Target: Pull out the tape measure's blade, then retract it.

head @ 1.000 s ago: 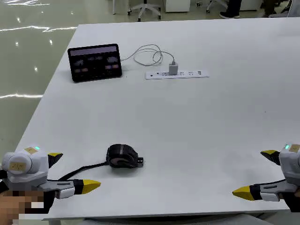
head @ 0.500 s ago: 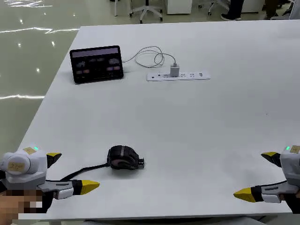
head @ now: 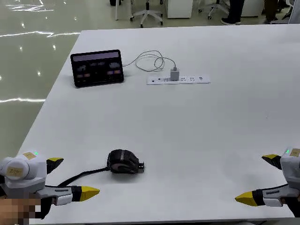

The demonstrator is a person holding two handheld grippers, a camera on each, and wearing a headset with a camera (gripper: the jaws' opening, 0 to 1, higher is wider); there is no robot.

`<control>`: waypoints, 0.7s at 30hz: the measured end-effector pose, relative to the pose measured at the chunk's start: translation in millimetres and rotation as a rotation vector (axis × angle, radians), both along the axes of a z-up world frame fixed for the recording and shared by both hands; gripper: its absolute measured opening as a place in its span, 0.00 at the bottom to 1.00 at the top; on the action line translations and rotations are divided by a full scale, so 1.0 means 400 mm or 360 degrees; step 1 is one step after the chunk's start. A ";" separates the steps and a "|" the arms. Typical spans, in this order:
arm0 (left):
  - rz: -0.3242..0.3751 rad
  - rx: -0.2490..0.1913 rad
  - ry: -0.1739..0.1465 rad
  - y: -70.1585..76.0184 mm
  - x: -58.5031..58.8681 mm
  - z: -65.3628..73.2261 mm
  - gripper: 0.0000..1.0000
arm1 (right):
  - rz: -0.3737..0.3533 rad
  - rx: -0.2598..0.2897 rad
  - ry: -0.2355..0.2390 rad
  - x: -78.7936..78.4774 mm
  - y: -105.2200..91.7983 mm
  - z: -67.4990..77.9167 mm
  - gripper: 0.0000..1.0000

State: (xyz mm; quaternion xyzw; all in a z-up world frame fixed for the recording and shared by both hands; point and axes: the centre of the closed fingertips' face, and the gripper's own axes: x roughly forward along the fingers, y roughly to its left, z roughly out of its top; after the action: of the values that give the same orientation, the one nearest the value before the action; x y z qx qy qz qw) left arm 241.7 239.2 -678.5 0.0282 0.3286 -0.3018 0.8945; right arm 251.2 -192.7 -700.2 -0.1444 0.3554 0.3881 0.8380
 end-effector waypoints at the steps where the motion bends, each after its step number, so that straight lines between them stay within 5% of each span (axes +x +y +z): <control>1: -0.0003 -0.0003 0.0002 -0.001 -0.002 0.001 1.00 | -0.0002 0.0005 -0.0002 0.001 0.000 0.002 1.00; 3: -0.0007 0.0001 -0.0002 -0.001 -0.002 0.001 1.00 | 0.0002 0.0010 -0.0014 0.003 0.000 0.006 1.00; 4: -0.0016 0.0013 -0.0049 -0.001 0.004 0.008 1.00 | 0.0000 0.0017 -0.0002 0.001 0.000 0.007 1.00; 21: -0.0008 0.0046 -0.0021 0.009 0.007 0.002 1.00 | -0.0004 0.0031 -0.0017 0.008 0.000 0.010 1.00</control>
State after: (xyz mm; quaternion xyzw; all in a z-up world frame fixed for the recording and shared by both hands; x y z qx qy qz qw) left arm 244.4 242.8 -677.6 0.0442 0.3269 -0.2991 0.8954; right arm 254.5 -192.6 -696.0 -0.1378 0.3473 0.3897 0.8417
